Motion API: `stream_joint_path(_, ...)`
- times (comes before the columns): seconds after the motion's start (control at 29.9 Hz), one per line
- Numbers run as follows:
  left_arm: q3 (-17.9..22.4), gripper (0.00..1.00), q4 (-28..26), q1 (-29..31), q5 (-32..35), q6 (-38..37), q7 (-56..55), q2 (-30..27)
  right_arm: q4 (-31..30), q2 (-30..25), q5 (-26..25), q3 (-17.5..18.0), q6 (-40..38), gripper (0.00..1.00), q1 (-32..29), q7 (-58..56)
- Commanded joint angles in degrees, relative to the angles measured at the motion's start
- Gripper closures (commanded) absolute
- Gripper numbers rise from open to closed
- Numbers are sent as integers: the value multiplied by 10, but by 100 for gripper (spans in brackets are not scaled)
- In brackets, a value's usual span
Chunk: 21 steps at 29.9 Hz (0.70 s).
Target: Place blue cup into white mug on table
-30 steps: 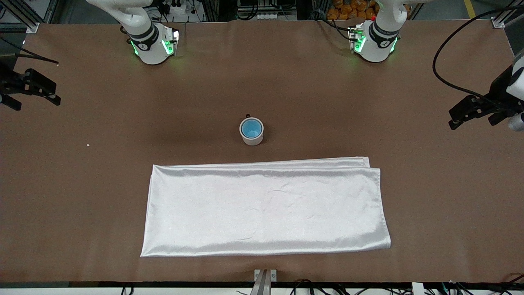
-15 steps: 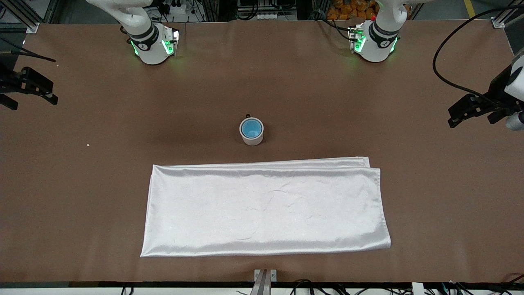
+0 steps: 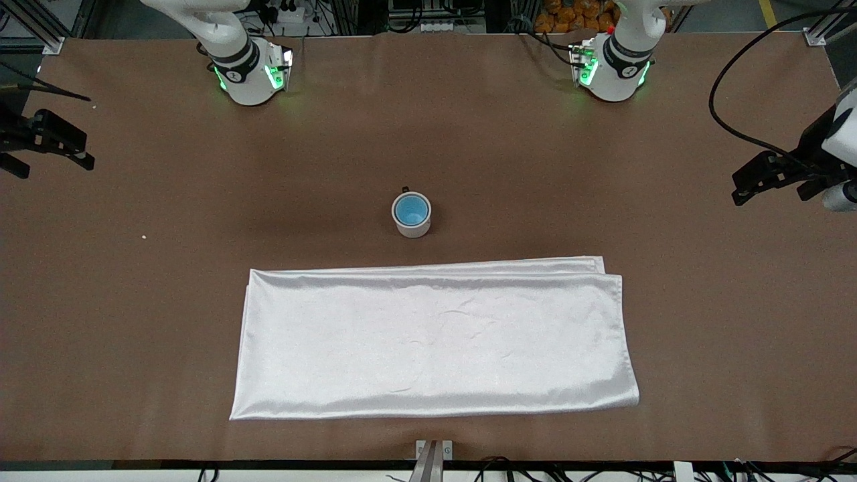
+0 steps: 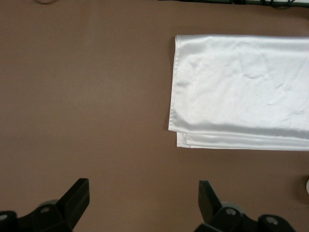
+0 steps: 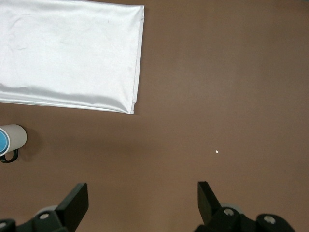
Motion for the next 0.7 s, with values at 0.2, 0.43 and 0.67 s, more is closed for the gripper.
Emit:
stream_joint_path(0.2, 6, 0, -8, -3, -14, -18, 29, -14, 8, 2, 3, 5, -9, 0, -10, -5)
stream_joint_path(0.43, 4, 0, -8, -4, -15, -25, 29, -14, 8, 2, 3, 5, -8, 0, -10, -5)
stream_joint_path(0.67, 4, 0, -7, -4, -22, -25, 29, -14, 6, 2, 3, 5, -9, 0, -10, -6)
